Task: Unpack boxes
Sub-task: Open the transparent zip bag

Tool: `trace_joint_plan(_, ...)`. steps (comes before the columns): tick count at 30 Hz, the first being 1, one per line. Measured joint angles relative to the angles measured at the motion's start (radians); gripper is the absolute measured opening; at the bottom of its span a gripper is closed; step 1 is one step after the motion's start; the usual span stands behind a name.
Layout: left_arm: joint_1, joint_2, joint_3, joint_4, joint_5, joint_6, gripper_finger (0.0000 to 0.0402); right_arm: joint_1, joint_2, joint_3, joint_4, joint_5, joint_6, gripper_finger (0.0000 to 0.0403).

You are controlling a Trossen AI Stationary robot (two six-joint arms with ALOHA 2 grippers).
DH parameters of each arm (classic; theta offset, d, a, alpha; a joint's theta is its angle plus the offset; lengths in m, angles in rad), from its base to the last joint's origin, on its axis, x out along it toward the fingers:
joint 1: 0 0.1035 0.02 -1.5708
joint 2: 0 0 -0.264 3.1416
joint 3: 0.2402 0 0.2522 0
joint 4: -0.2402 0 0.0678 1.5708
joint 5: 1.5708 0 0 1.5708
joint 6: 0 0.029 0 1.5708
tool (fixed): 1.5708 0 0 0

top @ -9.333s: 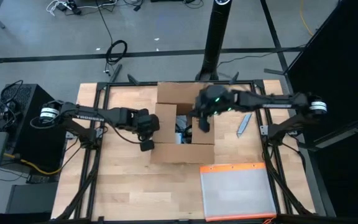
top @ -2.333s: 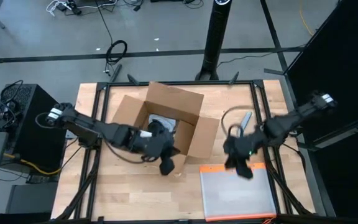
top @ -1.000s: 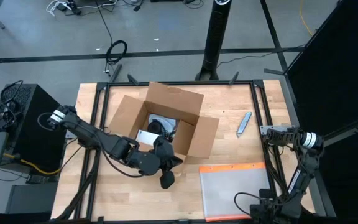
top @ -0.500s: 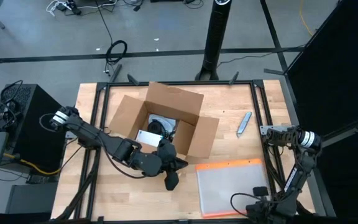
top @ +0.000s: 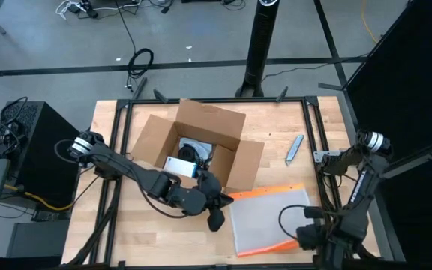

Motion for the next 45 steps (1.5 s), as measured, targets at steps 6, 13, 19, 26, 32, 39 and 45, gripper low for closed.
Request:
trace_joint_plan(6, -0.028, 0.019, 0.0, 0.084, 0.045, 0.017, 0.0007, -0.071, -0.028, 0.0, 0.064, 0.07, 0.069, 0.0)
trace_joint_plan(13, -0.054, 0.059, 0.026, 0.134, 0.01, 0.073, 0.0026, -0.172, -0.083, 0.0, 0.046, 0.135, 0.102, 0.0)
trace_joint_plan(19, -0.067, 0.105, 0.057, 0.155, -0.043, 0.125, 0.0045, -0.267, -0.124, 0.0, 0.034, 0.166, 0.112, 0.0)
trace_joint_plan(26, -0.063, 0.209, 0.077, 0.259, -0.051, 0.157, 0.009, -0.355, -0.151, 0.0, 0.024, 0.183, 0.106, 0.0)
trace_joint_plan(32, -0.03, 0.351, 0.077, 0.484, 0.032, 0.098, 0.0156, -0.381, -0.151, 0.0, 0.025, 0.178, 0.109, 0.0)
trace_joint_plan(39, 0.008, 0.435, 0.077, 0.494, 0.046, 0.049, 0.0197, -0.386, -0.151, 0.0, 0.062, 0.199, 0.103, 0.0)
trace_joint_plan(45, 0.037, 0.457, 0.077, 0.494, 0.052, 0.04, 0.0203, -0.379, -0.151, 0.0, 0.112, 0.247, 0.078, 0.0)
